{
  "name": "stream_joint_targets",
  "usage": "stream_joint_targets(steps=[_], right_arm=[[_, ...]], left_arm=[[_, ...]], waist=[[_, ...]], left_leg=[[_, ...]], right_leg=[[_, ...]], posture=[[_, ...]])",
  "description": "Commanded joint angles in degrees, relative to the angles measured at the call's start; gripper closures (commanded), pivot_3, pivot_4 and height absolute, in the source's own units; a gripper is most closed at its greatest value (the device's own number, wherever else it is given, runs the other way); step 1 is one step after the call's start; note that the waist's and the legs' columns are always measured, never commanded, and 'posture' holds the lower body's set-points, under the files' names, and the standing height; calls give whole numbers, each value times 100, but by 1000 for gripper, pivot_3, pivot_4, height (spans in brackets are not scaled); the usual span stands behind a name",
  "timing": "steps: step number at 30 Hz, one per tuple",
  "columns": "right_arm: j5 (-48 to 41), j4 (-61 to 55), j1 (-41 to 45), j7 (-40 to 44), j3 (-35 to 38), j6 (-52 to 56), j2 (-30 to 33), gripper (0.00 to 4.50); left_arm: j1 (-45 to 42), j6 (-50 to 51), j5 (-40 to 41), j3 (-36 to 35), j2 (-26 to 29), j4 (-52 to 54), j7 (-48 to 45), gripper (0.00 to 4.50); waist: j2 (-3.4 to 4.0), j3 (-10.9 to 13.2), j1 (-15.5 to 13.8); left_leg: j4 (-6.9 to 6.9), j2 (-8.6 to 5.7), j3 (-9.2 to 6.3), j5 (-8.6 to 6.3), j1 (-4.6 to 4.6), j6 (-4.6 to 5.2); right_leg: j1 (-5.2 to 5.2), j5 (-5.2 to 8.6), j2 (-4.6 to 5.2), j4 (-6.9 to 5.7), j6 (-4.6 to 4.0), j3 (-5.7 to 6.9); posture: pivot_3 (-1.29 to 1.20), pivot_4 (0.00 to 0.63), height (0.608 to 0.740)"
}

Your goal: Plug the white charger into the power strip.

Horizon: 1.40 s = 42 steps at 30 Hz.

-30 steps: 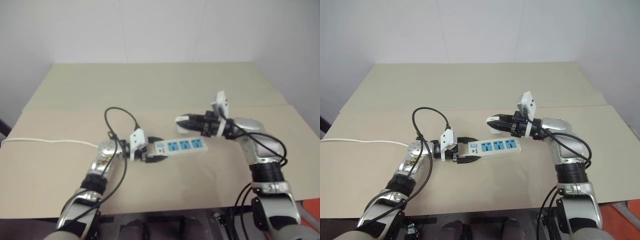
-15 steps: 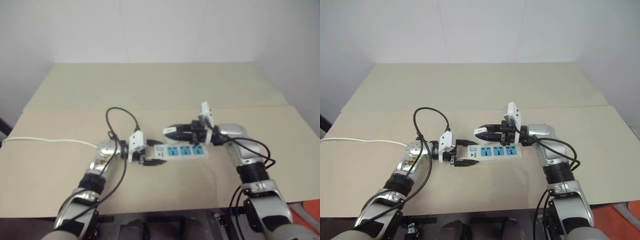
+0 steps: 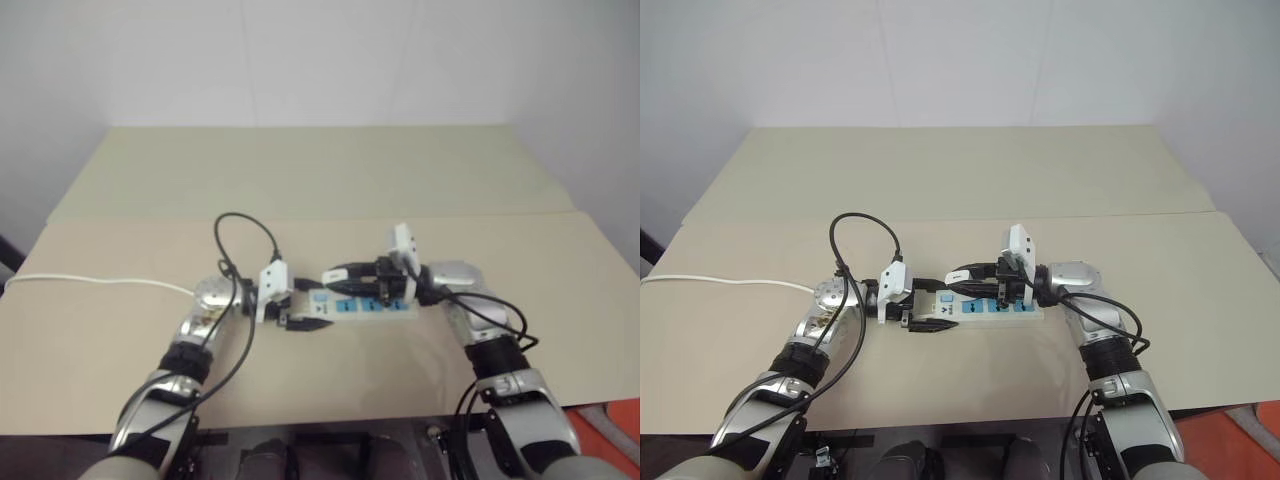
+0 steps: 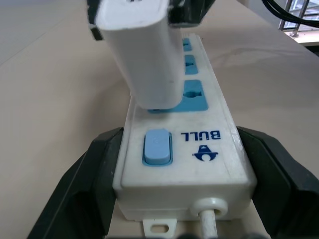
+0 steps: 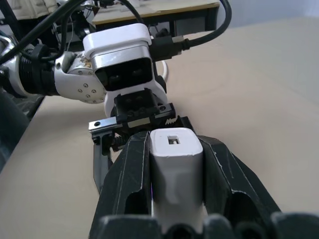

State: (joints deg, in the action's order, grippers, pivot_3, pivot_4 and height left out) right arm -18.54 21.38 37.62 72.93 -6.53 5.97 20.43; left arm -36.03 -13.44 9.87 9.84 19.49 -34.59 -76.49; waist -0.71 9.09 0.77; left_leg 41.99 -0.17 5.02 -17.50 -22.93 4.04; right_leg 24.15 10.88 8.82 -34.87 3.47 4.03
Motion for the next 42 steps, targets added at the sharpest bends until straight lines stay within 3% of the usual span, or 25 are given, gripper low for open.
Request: stream_joint_targets(steps=[1, 25, 42], right_arm=[[100, 277, 93, -28, 2, -264, -63, 3350], [273, 1121, 118, 720, -26, -862, 524, 3350], [327, 1652, 175, 789, -42, -1173, 813, 3350]], left_arm=[[11, 9, -27, 91, -36, 71, -44, 1247], [198, 121, 66, 100, 118, 362, -116, 1247], [242, 127, 54, 114, 171, 422, -107, 1247]], waist=[[0, 0, 7], [1, -1, -10], [1, -2, -1]], left_leg=[[0, 0, 0, 0, 0, 0], [-2, 2, 0, 1, 5, -1], [-2, 5, 1, 1, 9, -1]], right_leg=[[0, 0, 0, 0, 0, 0], [-2, 0, 0, 0, -1, -2], [-6, 0, 0, 0, -1, -2]], posture=[[0, 150, 740], [0, 150, 740], [0, 150, 740]])
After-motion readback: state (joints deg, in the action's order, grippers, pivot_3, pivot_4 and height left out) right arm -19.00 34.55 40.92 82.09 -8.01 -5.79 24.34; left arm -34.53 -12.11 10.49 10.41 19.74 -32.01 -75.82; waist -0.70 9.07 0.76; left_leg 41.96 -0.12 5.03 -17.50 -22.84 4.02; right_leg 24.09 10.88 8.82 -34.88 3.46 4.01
